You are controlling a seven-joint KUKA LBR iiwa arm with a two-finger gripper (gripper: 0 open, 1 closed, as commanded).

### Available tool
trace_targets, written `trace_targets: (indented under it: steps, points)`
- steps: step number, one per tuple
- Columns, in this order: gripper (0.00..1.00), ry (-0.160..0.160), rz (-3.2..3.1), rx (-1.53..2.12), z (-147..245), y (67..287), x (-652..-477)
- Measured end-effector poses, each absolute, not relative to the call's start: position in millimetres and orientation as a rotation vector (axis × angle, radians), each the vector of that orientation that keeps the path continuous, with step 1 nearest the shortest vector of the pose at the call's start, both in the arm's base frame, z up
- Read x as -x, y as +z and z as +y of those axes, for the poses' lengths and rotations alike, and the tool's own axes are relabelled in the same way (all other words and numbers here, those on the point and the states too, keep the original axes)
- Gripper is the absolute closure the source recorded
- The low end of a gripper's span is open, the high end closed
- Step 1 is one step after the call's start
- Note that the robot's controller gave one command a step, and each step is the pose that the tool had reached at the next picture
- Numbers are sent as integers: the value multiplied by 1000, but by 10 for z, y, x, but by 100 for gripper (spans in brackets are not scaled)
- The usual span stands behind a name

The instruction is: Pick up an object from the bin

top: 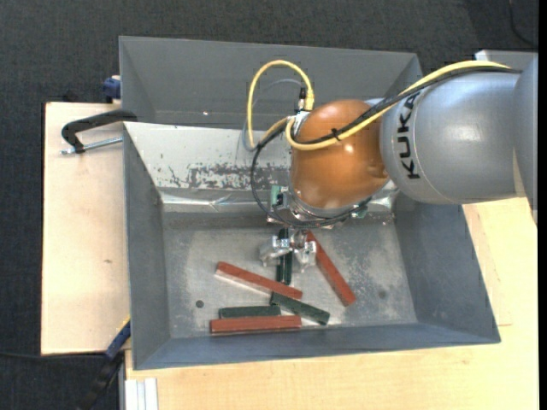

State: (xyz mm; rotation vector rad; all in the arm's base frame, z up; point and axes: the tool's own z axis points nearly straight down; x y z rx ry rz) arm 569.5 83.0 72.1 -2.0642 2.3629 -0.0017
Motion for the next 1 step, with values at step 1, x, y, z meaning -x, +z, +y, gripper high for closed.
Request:
trace_targets:
  steps: [1]
  points:
    - [100,-8,2465,1928,774,2529,-5239]
